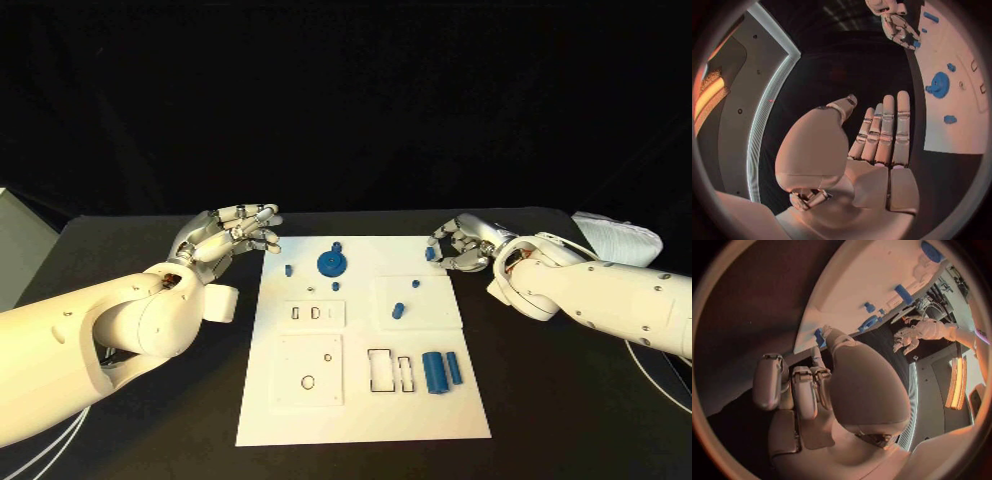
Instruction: Assemble the parts on the task board
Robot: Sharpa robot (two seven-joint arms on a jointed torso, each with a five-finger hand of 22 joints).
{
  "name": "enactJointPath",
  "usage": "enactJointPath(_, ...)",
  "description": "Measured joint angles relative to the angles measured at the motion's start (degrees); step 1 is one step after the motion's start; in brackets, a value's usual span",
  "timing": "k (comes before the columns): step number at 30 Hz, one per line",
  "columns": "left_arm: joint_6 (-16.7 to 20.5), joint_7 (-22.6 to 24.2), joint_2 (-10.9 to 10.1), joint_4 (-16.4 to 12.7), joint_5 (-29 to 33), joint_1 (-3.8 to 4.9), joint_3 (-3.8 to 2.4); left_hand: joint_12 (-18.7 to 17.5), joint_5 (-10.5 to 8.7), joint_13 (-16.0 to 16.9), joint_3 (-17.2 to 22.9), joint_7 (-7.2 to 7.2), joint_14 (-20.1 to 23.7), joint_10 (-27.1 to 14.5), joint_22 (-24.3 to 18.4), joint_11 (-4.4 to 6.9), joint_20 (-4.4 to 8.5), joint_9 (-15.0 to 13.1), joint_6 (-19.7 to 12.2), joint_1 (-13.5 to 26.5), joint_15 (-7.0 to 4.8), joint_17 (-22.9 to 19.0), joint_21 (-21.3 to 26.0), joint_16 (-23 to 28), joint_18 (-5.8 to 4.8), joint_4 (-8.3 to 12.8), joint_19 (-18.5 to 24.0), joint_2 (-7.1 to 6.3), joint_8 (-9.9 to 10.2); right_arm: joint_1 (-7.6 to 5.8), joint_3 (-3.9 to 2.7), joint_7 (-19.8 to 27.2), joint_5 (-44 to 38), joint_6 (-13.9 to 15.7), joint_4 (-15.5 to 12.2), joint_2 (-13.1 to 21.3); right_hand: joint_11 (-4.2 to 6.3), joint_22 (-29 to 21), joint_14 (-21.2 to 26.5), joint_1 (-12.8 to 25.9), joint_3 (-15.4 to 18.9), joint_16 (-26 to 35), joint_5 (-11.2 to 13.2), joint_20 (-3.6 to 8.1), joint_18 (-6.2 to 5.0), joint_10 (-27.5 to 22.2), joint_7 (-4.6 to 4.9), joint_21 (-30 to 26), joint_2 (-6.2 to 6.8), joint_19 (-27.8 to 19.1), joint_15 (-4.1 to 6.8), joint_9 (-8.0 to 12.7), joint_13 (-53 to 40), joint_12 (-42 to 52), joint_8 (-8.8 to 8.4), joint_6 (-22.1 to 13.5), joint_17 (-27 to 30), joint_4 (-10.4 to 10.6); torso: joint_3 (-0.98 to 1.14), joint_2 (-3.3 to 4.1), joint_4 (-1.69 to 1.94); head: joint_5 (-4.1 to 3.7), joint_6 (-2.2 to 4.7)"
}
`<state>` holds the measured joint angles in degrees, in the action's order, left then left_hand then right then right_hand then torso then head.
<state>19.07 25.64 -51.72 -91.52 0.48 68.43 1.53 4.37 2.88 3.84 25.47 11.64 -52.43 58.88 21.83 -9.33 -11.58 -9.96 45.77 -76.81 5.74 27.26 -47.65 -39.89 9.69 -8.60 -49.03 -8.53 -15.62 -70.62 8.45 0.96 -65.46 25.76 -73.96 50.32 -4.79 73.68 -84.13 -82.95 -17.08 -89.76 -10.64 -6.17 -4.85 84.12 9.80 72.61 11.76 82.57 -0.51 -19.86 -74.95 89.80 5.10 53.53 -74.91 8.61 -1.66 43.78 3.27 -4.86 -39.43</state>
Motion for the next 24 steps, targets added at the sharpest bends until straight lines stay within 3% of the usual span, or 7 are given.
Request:
enactJointPath(14, -0.1, -0.1, 0.0, 0.3, 0.0, 0.01, -0.02, 0.0, 0.0, 0.0, 0.0, 0.0, 0.0, 0.0, 0.0, 0.0, 0.0, 0.0, 0.0, 0.0, 0.0, 0.0, 0.0, 0.0, 0.0, 0.0, 0.0, 0.0, 0.0, 0.02, 0.02, -0.1, 0.0, 0.1, 0.1, -0.6, 0.24, 0.3, 0.0, 0.5, -2.6, 0.0, -0.2, 0.22, 0.0, -0.2, -1.07, 0.3, -0.47, 0.2, 0.44, -0.3, 0.0, 0.0, 1.76, 3.7, 0.0, 0.2, 0.08, -0.04, -0.07, 0.11, -0.26)
enactJointPath(20, -0.1, -0.1, -0.1, 0.3, 0.0, 0.01, -0.01, 0.0, 0.0, 0.0, 0.0, 0.0, 0.0, 0.0, 0.0, -0.03, 0.0, 0.0, 0.0, 0.0, 0.0, 0.0, 0.0, 0.0, 0.0, 0.0, 0.0, 0.0, 0.0, 0.02, 0.02, -0.1, -0.1, 0.3, 0.1, -0.6, 0.96, 0.5, 0.1, 0.9, -4.1, 0.0, -0.2, 0.64, 0.01, -0.1, -1.79, 0.3, -0.92, 0.2, 0.95, -0.5, 0.0, 0.0, 2.88, 5.5, 0.0, 0.1, 0.1, -0.09, -0.05, 0.16, -0.36)
enactJointPath(24, -0.1, -0.1, -0.1, 0.3, 0.0, 0.01, 0.0, 0.0, 0.0, 0.0, 0.0, 0.0, 0.0, -0.2, 0.1, -0.2, 0.0, 0.0, 0.0, 0.0, 0.0, 0.0, 0.0, 0.0, 0.0, 0.0, 0.0, 0.0, 0.0, 0.02, 0.02, 0.0, -0.1, 0.5, 0.2, -0.7, 1.97, 0.8, 0.1, 1.2, -5.5, 0.0, 0.2, 1.29, 0.01, -0.1, -2.52, 0.3, -1.38, 0.2, 1.59, -0.7, 0.0, 0.0, 4.01, 7.1, 0.0, -0.3, 0.13, -0.1, -0.07, 0.08, -0.37)
